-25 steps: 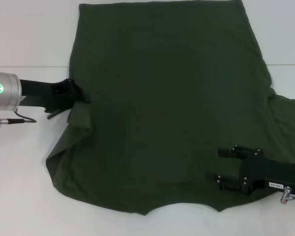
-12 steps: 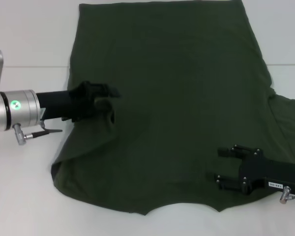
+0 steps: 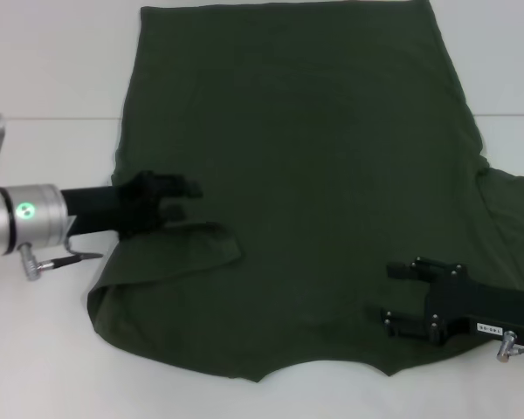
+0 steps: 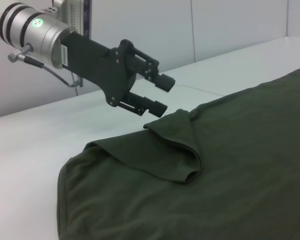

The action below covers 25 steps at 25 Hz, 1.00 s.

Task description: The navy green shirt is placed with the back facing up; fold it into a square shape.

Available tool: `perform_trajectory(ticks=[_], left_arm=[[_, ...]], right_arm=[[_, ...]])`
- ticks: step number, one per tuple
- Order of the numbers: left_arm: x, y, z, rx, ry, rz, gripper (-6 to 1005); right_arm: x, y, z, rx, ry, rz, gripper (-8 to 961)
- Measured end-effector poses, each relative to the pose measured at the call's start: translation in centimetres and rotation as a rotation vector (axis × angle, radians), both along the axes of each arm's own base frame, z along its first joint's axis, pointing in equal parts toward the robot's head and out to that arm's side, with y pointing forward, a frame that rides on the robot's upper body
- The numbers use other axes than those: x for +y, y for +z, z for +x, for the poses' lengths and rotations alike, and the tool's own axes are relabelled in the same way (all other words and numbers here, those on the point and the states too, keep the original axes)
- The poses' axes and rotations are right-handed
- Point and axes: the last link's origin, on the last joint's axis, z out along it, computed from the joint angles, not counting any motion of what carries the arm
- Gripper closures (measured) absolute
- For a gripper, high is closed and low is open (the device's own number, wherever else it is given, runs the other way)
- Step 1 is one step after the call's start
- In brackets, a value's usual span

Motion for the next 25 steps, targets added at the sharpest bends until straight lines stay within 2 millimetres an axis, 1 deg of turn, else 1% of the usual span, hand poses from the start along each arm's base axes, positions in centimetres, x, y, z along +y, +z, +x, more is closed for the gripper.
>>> perform_trajectory(ticks=[4,7,12,19,25], left_arm=[[-0.9,0.5,-1.8,-0.003,0.066,0.018,488],[-1.2,0.5,-2.6,-0.011,0.105,0.039,487],[-1.4,-0.4,-3.3,-0.008,0.171,0.044,484],[-1.2,-0.5,-3.8,0.029,0.192,0.06,482],[-0.8,-1.3,-3.5,0.036,0.205,0.061,482]], right_arm=[[-0.2,0.0,0.2,0.0,-0.006,0.0,127],[-0.2,0.0,0.3,-0.002,-0.01,0.003,127],[0.0,0.0,0.2,-0.003,-0.013,0.004,127],[0.2,0.0,0.2,-0.009,-0.018,0.009,128],[0.4,0.0,0.1,-0.01,-0.019,0.013,128]])
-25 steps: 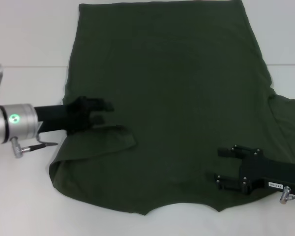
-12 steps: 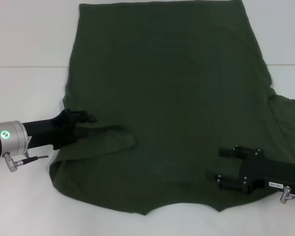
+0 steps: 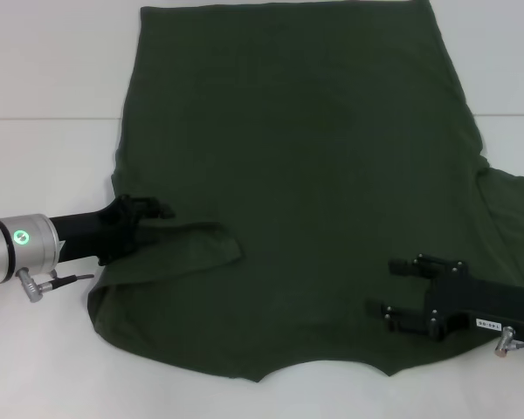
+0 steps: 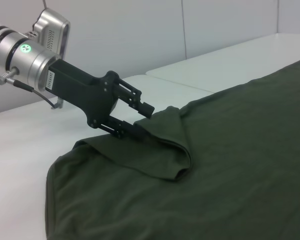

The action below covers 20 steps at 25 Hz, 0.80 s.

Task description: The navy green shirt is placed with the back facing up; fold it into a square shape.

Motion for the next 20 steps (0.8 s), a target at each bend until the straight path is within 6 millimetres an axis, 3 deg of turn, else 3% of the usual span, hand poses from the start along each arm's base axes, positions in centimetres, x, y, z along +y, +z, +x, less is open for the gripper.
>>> perform_trajectory(ticks=[20], left_arm=[[0.97,-0.44,-0.27,0.056,0.043,0.024,481]], right_arm=[[0.36,-0.2,-0.31,0.001,0.001,0.0,130]])
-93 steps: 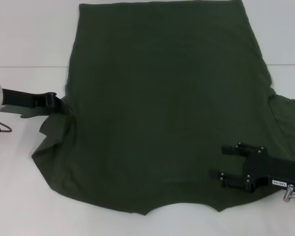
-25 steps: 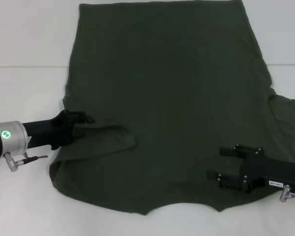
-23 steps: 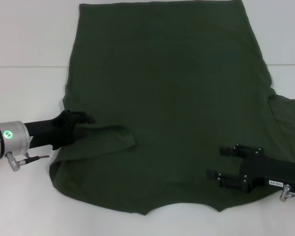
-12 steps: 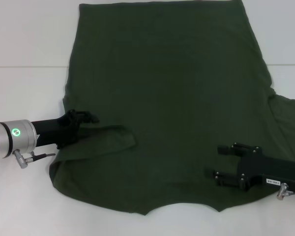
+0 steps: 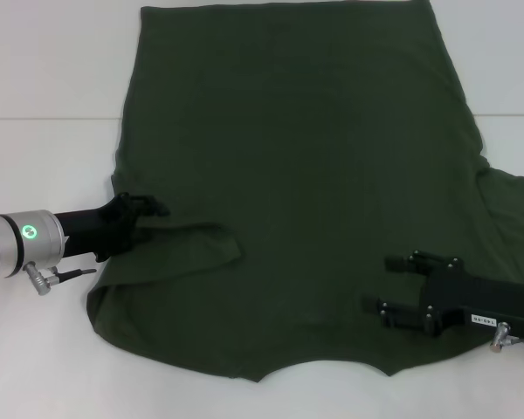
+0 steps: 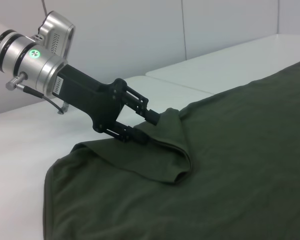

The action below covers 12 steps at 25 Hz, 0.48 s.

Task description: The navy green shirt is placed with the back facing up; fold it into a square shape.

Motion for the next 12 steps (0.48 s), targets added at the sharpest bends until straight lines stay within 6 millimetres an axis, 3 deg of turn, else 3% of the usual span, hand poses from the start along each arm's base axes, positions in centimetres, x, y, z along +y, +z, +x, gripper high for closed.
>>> perform_trajectory(ticks=[12], left_arm=[[1.1,0.1,0.4,0.023,0.004,0.042,482]], right_arm=[[0.1,-0.1,-0.2,0.003,0.005,-0.004,131]])
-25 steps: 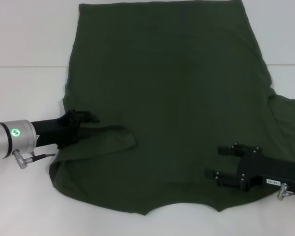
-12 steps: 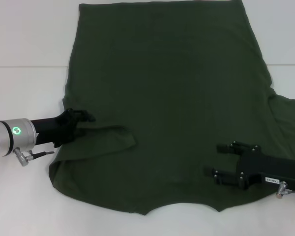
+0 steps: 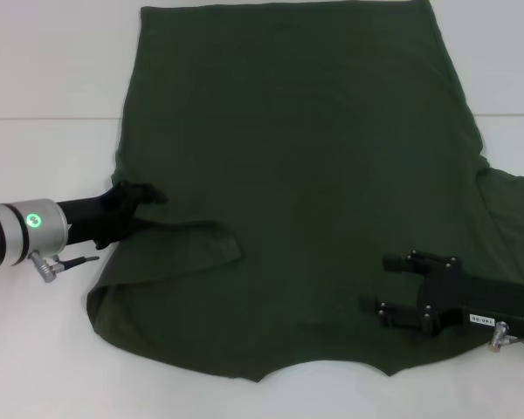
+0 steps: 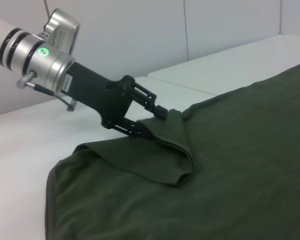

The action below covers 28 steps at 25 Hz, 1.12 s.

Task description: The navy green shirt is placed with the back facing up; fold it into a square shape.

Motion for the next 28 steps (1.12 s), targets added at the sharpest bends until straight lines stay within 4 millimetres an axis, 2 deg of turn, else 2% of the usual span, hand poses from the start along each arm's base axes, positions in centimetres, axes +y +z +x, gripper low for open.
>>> perform_trajectory(ticks=[6,11,15,20,21,24,27,28], left_arm=[[1.2,-0.2,1.5,-0.011,-0.026,0.034,483],[2.9,-1.3,5.5,-0.031,-0.148,0.053,483],[3.2,-1.6,6.2,-0.022,-0.179,0.071,482],[2.6,-0.6,5.0,-0.015,-0.221,0.122,481],[1.7,0.2,4.0,0.002,-0.274,0.139,481],[0.6,0.9,3.2,0.021,-0.342,0.157,482],[-2.3,2.2,2.5,0.094,-0.572,0.226,475],[-2.3,2.2,2.5,0.094,-0.572,0.226,473]], right_arm=[[-0.1,0.0,0.0,0.003,0.001,-0.002,131],[-0.2,0.0,0.0,0.006,0.001,-0.006,131],[-0.3,-0.2,0.0,0.012,-0.002,-0.012,132],[-0.4,-0.1,0.1,0.014,-0.008,-0.007,132],[-0.3,-0.1,0.2,0.013,-0.011,-0.003,132],[-0.2,0.0,0.2,0.017,-0.015,0.004,132],[0.1,0.2,0.0,0.038,-0.022,0.027,132],[0.2,0.3,-0.1,0.046,-0.025,0.036,133]])
